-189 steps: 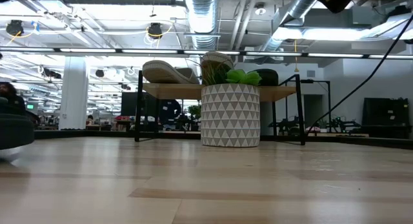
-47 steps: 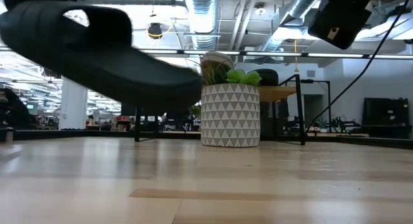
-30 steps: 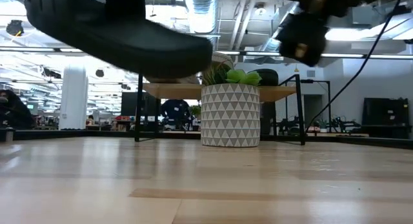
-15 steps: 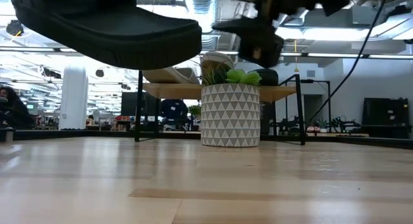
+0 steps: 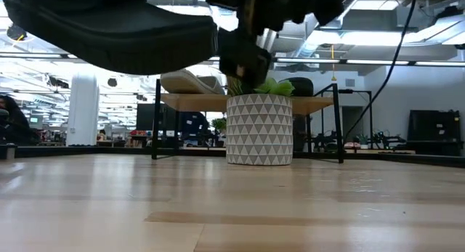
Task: Pick and place slides into the shelf
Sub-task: Put the black slide on the shelf
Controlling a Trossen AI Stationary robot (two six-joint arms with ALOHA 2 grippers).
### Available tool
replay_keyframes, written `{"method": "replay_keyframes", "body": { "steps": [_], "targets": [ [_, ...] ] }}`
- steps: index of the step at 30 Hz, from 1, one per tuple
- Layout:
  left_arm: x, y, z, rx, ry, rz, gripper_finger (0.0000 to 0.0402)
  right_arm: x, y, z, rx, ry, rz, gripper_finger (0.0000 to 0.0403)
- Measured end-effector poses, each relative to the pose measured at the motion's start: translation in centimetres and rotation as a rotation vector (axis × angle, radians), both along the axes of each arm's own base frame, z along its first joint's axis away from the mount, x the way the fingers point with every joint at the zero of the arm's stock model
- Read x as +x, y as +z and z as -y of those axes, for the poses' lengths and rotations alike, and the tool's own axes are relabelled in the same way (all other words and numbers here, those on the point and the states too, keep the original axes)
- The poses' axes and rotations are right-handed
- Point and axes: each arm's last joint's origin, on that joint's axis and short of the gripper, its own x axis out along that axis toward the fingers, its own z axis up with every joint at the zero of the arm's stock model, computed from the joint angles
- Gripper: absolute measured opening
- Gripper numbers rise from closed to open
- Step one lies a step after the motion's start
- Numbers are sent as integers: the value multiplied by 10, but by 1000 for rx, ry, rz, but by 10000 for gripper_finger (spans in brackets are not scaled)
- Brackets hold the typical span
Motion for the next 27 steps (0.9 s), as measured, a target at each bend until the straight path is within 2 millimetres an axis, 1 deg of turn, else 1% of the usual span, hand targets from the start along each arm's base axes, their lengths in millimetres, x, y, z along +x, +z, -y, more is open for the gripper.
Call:
{"method": "replay_keyframes", "body": {
  "steps": [1, 4, 7, 9, 14, 16, 18, 19, 21, 23, 24, 27],
  "targets": [
    [0, 0, 0, 1, -3, 0, 0, 0, 0, 1, 0, 5, -12, 246],
    [0, 0, 0, 5, -6, 2, 0, 7, 1, 1, -4, 10, 20, 246],
    [0, 0, 0, 12, -10, 7, 0, 10, -3, 4, -6, 7, -1, 246],
    [1, 0, -2, 15, -9, 9, 0, 15, -5, 5, -2, 3, 8, 246],
    [3, 0, -6, 22, -4, 14, 0, 15, -5, 8, 4, 1, 10, 246],
    [4, 0, -8, 25, -5, 17, 0, 15, -5, 8, 3, 1, 7, 240],
    [5, 0, -9, 29, -4, 23, 0, 15, -5, 7, 5, 5, 10, 218],
    [5, 0, -10, 29, -8, 26, 0, 15, -5, 7, 6, 8, 12, 200],
    [6, 1, -12, 31, -13, 33, 0, 14, -5, 5, 17, 33, 10, 142],
    [7, 1, -13, 32, -11, 43, 0, 14, -5, 4, 22, 48, 7, 62],
    [8, 1, -14, 33, -6, 46, 0, 13, -5, 3, 19, 52, 10, 42],
    [10, 3, -18, 35, 4, 70, 0, 13, -5, 1, 18, 58, 13, 42]
  ]
}}
